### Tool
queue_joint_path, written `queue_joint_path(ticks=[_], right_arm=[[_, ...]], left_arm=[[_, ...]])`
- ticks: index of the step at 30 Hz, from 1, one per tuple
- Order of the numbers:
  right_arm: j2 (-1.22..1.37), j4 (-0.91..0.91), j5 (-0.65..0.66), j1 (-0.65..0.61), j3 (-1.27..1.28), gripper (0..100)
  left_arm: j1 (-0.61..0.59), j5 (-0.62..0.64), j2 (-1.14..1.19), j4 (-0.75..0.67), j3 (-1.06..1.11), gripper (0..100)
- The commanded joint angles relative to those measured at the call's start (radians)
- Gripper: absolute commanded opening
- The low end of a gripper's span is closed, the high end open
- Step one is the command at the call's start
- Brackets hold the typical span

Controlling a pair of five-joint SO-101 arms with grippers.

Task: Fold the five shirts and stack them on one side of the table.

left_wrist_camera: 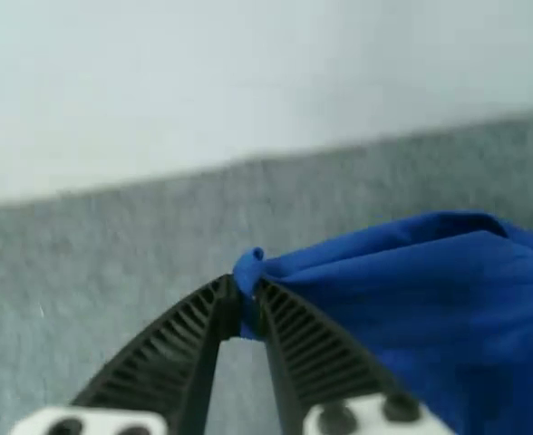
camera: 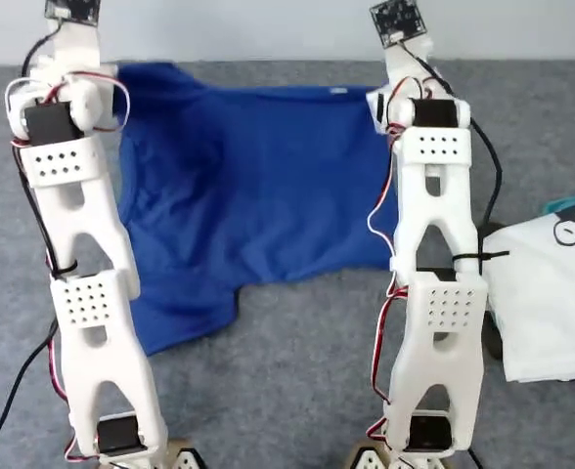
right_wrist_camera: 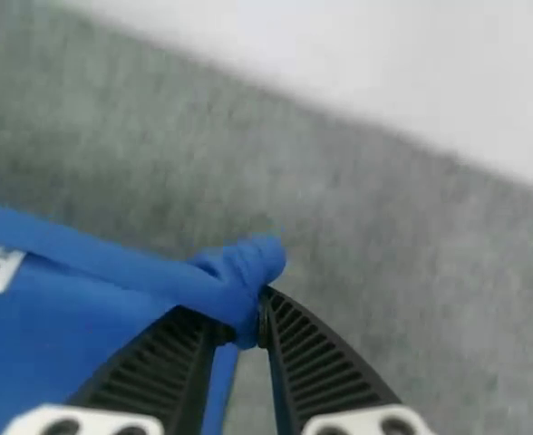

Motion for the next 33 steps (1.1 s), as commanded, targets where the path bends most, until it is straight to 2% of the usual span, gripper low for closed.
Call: queue_joint_path(ticks=[1,4,10,13,16,20,26,33], right_arm=[[-0.016,0.168,0.014,0.036,-0.092,0.9],[-0.012,0.291,0.04,0.036,-0.141,0.9],[-0.01,0.527,0.064,0.036,-0.209,0.9],[-0.008,0.63,0.074,0.036,-0.221,0.9],[-0.007,0.654,0.071,0.058,-0.215,0.9],[-0.007,0.657,0.071,0.09,-0.213,0.9],[-0.015,0.661,0.074,0.102,-0.176,0.9],[-0.018,0.659,0.074,0.107,-0.009,0.9]], left_arm=[[-0.035,-0.04,-0.02,0.143,-0.068,1],[-0.038,-0.081,-0.02,0.206,-0.064,1],[-0.063,-0.035,-0.02,0.206,-0.059,1],[-0.061,-0.023,-0.029,0.207,0.01,1],[-0.055,0.009,-0.095,0.207,0.18,1],[-0.06,0.008,-0.258,0.206,0.515,1],[-0.057,-0.035,-0.542,0.201,1.013,1],[-0.118,-0.069,-0.796,0.196,1.313,1]])
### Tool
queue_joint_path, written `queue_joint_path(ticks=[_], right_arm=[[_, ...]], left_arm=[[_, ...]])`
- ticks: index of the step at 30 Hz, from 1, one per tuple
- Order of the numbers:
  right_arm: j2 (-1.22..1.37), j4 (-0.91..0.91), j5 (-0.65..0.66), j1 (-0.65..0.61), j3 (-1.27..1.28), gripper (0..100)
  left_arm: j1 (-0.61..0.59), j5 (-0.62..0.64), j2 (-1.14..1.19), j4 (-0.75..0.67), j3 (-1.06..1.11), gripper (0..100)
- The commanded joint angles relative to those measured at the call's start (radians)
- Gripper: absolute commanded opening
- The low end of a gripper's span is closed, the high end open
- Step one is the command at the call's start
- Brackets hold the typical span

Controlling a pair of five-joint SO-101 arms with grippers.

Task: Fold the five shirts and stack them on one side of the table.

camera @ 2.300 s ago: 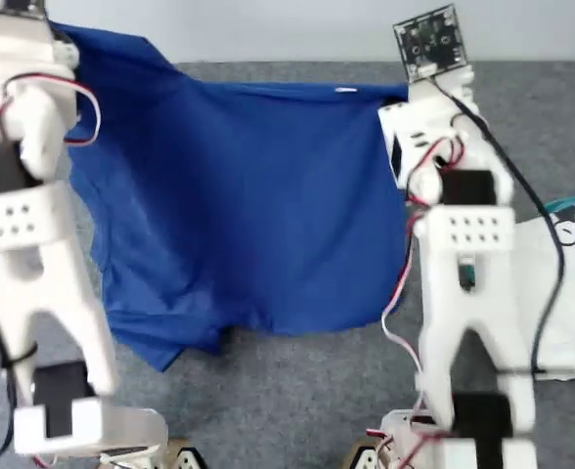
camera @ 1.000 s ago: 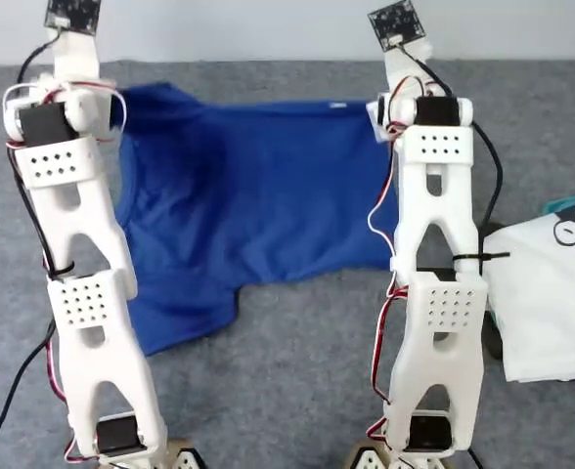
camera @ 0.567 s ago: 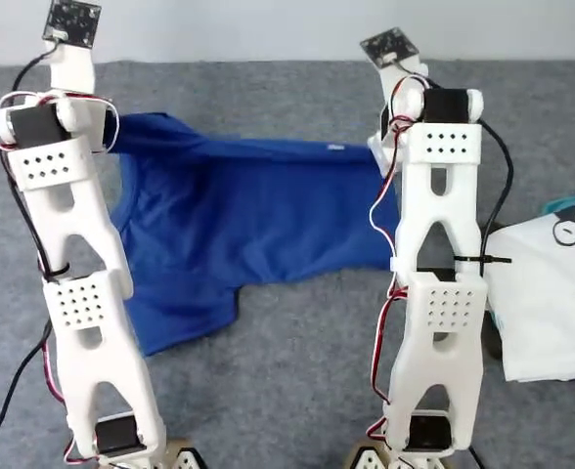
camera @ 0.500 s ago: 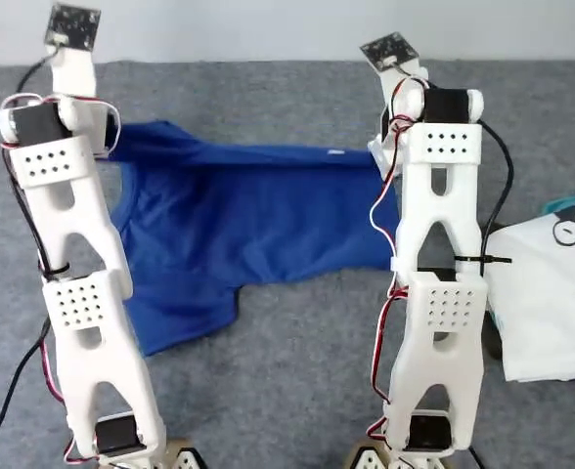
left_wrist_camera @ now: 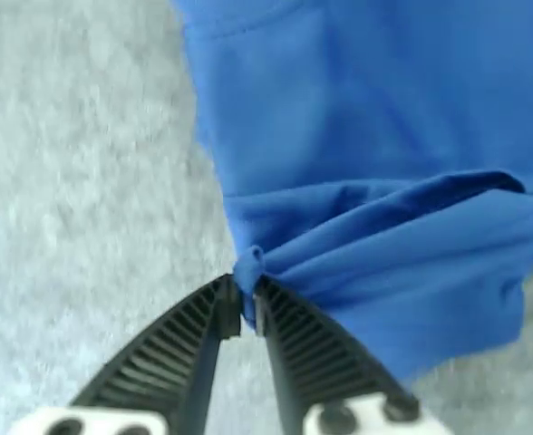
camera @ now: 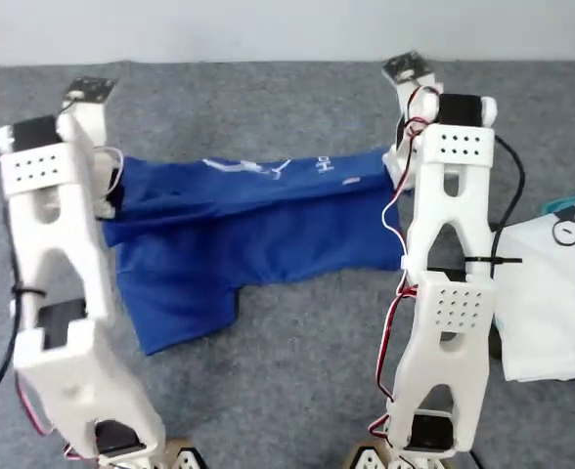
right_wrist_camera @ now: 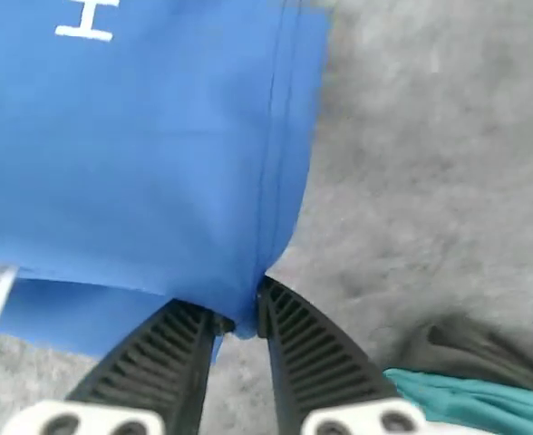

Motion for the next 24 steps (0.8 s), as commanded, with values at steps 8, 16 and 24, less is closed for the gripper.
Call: queue_joint_path(ticks=[8,16,24], right_arm=[[-0.019,0.044,0.008,0.045,0.086,0.9],[-0.013,0.042,0.005,0.045,0.176,0.9],[-0.008,0.039,0.005,0.045,0.256,0.9]], left_arm=[[-0.049,-0.068,-0.144,-0.015,0.252,1],[-0.049,-0.069,-0.138,-0.018,0.268,1],[-0.049,-0.127,-0.135,-0.052,0.367,1]])
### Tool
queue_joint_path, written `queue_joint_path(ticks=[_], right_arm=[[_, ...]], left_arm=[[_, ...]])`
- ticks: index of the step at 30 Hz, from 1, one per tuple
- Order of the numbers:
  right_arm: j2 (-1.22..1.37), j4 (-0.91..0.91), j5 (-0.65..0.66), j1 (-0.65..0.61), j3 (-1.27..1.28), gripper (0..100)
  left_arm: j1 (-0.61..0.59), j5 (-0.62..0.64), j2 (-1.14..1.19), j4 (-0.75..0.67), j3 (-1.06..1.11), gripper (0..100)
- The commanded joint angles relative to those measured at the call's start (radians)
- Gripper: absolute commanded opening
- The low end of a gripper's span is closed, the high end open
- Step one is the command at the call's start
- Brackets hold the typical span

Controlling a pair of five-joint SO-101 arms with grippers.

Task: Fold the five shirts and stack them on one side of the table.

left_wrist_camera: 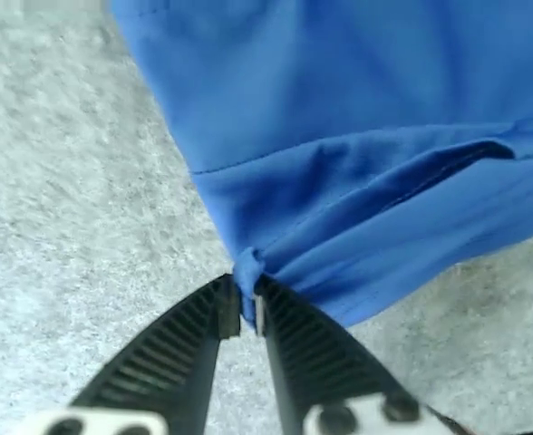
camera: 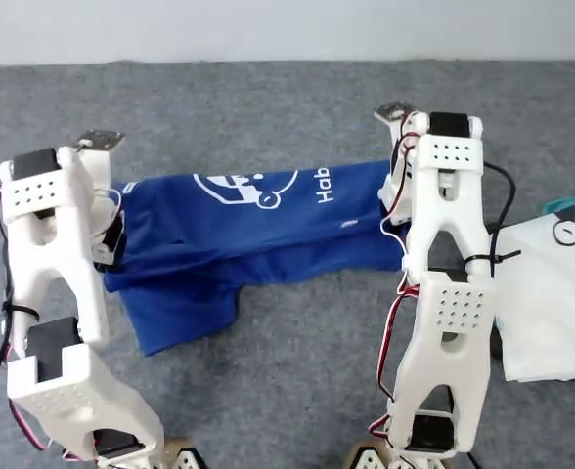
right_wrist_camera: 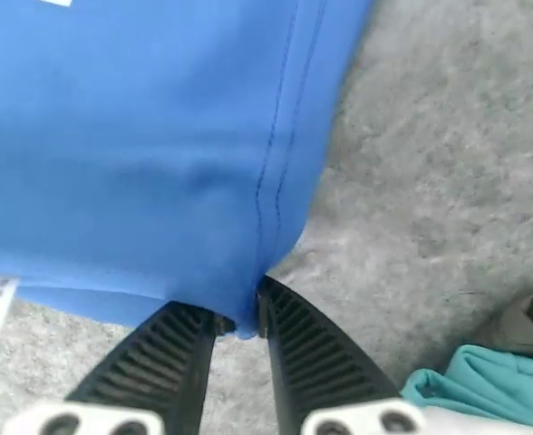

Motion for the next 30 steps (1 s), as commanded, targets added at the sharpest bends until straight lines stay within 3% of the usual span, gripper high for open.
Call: queue_joint_path(ticks=[1,9,21,27,30], right_arm=[[-0.008,0.039,0.005,0.039,0.014,0.9],[-0.007,0.042,0.005,0.041,0.021,0.9],[-0.016,0.041,-0.034,0.039,0.133,1.7],[-0.044,0.042,-0.057,0.041,0.143,18.8],[-0.101,0.044,-0.057,0.041,0.146,22.6]], left_arm=[[-0.029,-0.025,-0.052,-0.051,0.053,1],[-0.028,-0.025,-0.054,-0.187,0.209,1],[-0.025,-0.025,-0.055,-0.164,0.219,2],[-0.025,-0.072,-0.063,-0.12,0.214,8],[-0.025,-0.086,-0.071,-0.109,0.205,9]])
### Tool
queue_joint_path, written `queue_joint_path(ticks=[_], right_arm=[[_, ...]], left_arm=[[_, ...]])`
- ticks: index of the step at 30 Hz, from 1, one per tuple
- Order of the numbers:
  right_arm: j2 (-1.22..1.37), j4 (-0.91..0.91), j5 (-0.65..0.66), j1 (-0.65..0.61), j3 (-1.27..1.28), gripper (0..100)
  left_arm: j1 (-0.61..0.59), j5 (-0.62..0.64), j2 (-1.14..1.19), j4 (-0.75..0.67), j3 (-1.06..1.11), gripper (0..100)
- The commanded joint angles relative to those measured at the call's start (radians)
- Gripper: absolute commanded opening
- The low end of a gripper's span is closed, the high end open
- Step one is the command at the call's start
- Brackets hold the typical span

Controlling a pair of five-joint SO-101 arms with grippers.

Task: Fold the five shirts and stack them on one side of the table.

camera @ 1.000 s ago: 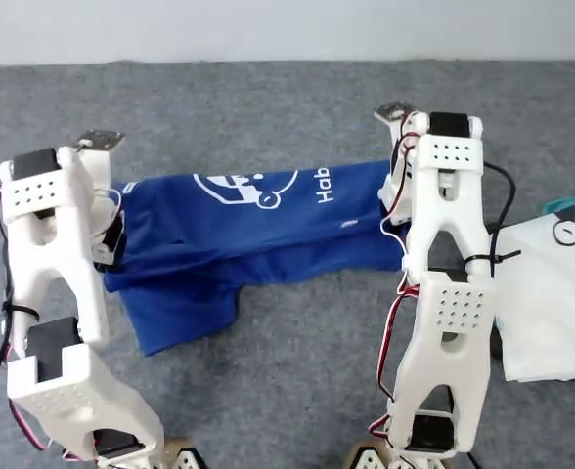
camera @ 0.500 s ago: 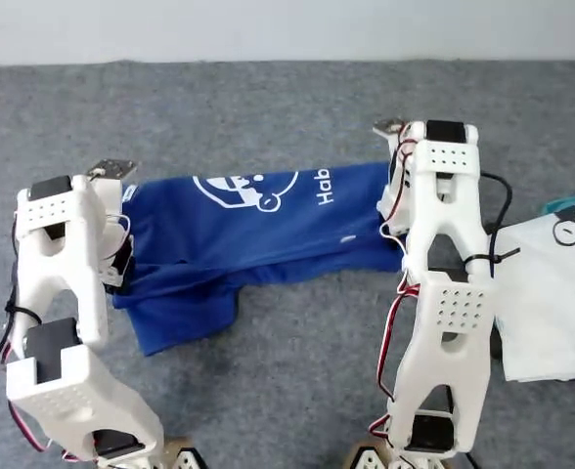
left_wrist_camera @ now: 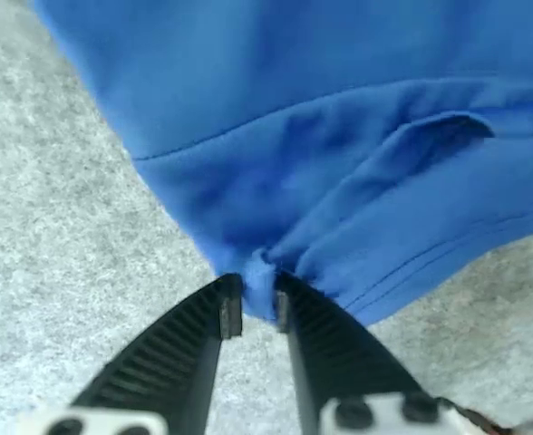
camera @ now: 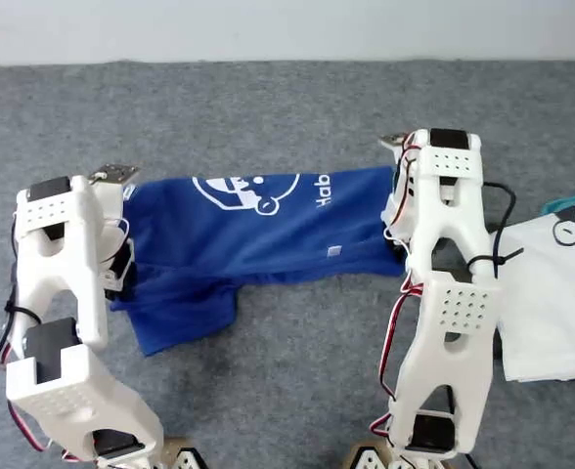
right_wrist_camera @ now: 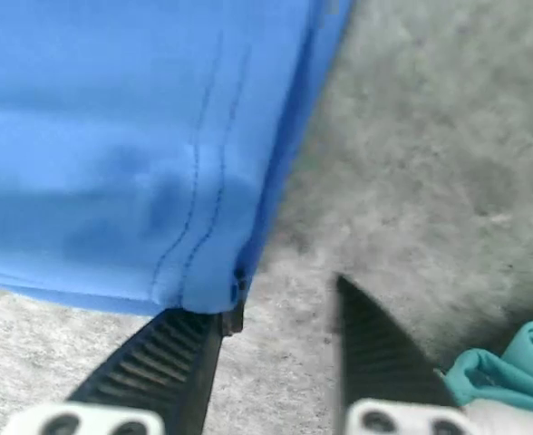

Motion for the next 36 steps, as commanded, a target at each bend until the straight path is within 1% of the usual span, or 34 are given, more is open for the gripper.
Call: queue_joint_path(ticks=[1,5,9,13,16,19,22,24,27,31,36], right_arm=[[-0.127,0.044,-0.011,0.012,-0.003,22.8],[-0.252,0.044,-0.011,0.012,0.068,22.8],[-0.355,0.028,-0.015,0.027,0.149,22.7],[-0.375,-0.059,-0.015,0.068,0.153,22.7],[-0.349,-0.107,-0.046,0.067,0.169,22.7],[-0.298,-0.142,-0.086,0.048,0.172,22.7],[-0.262,-0.143,-0.11,0.021,0.172,22.6],[-0.246,-0.139,-0.11,-0.004,0.173,22.6],[-0.229,-0.148,-0.115,-0.039,0.176,22.6],[-0.189,-0.179,-0.117,-0.073,0.176,22.6],[-0.102,-0.222,-0.152,-0.082,0.176,22.4]], left_arm=[[-0.015,-0.025,-0.08,0.021,-0.019,9],[-0.012,-0.068,-0.153,0.068,-0.041,9],[-0.012,-0.078,-0.236,0.089,-0.041,9],[-0.005,-0.084,-0.331,0.081,-0.041,9],[0.068,-0.106,-0.408,0.098,-0.028,9],[0.173,-0.109,-0.482,0.127,-0.01,9],[0.275,-0.109,-0.539,0.138,0.021,9],[0.316,-0.109,-0.563,0.137,0.058,9],[0.331,-0.109,-0.577,0.137,0.101,9],[0.33,-0.109,-0.582,0.138,0.104,9],[0.33,-0.109,-0.582,0.138,0.108,9]])
